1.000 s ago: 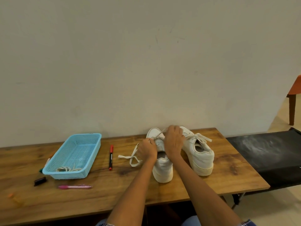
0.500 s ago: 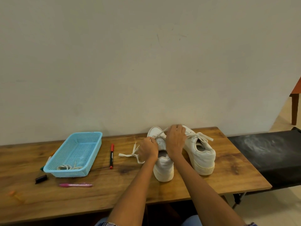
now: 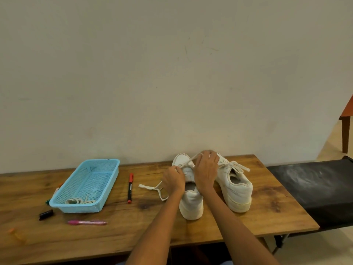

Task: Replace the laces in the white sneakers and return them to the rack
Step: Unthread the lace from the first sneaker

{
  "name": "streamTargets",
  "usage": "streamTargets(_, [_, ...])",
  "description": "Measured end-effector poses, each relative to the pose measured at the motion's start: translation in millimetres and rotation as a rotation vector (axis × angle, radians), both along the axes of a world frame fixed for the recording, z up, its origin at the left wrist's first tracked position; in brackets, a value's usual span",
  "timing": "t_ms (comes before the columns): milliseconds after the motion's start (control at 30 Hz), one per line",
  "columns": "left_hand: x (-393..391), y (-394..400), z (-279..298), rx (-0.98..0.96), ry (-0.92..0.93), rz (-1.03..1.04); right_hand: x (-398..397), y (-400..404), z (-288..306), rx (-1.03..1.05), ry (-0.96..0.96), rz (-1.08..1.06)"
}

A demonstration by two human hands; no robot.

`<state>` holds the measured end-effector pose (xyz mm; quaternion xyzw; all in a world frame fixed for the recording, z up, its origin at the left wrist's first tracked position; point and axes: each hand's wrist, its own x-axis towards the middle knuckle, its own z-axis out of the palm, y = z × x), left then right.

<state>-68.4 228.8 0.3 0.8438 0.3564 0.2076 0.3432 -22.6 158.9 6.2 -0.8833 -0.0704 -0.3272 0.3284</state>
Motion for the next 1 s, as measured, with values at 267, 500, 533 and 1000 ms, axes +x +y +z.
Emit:
streamTargets(267, [-2, -1, 0, -0.009, -0.003, -0.01, 3, 4, -2, -0.49, 0.374, 0.376])
streamTargets(500, [-3, -2, 3, -0.008, -0.005, -0.011, 2, 0, -6, -0.073, 0.074, 0.09])
streamTargets(533, [-4, -3, 2, -0.007, -0.01, -0.015, 3, 1, -6, -0.162, 0.158, 0.146])
streamTargets(1000, [-4, -2, 3, -0.029, -0.016, -0.009, 3, -10, -13, 0.231, 0.397, -0.083])
